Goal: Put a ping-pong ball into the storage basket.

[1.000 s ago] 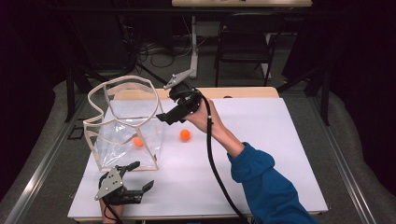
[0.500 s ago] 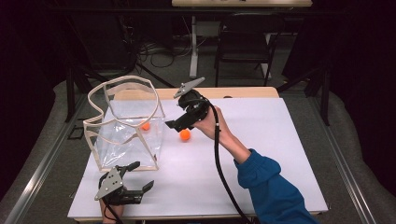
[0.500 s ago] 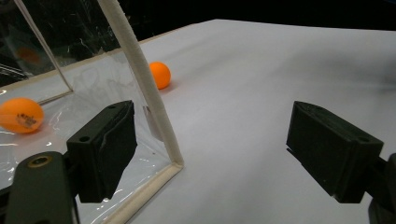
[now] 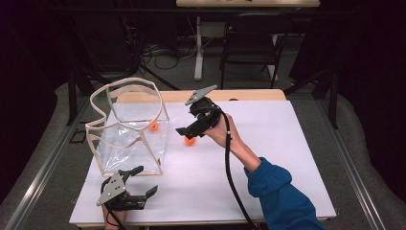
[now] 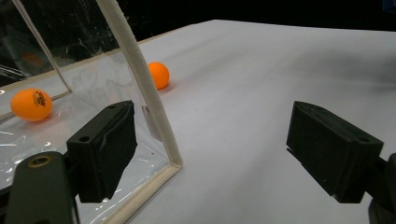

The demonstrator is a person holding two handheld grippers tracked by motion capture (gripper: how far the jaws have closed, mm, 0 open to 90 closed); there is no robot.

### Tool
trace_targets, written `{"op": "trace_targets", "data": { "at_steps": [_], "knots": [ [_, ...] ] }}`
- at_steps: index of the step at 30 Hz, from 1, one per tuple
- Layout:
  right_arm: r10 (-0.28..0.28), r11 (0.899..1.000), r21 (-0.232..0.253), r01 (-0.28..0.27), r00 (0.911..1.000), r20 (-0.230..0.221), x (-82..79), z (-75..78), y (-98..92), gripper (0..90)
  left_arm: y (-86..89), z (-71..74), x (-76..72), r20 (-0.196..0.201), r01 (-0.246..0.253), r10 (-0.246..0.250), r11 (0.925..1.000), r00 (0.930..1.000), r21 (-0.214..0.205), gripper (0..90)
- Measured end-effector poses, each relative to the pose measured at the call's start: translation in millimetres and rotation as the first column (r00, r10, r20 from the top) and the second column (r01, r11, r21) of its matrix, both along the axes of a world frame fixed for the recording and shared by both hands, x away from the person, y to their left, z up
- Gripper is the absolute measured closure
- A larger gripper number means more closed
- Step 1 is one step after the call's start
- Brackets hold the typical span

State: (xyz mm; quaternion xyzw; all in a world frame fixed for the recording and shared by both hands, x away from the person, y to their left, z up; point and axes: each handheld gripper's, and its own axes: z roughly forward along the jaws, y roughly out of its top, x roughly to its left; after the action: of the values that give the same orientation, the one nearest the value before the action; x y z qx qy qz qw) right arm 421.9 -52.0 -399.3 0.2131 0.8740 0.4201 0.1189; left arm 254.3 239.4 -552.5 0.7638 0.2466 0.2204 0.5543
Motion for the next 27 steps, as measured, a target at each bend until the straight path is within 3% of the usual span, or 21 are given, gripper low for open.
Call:
{"op": "trace_targets", "data": {
  "at_steps": [17,27],
  "knots": [
    [-0.035,0.999,-0.013,0.034,0.999,-0.03,-2.6,-24.9,-20.8,0.0,1.2,-0.8,-0.3,-0.004,0.003,-0.003,1.0,1.0,-0.008,15.9],
    [-0.06,0.998,-0.004,0.06,0.998,-0.017,-9.1,-35.2,-37.5,0.0,0.4,0.0,-1.3,0.0,0.001,-0.001,1.0,1.0,-0.007,15.8]
  ]
}}
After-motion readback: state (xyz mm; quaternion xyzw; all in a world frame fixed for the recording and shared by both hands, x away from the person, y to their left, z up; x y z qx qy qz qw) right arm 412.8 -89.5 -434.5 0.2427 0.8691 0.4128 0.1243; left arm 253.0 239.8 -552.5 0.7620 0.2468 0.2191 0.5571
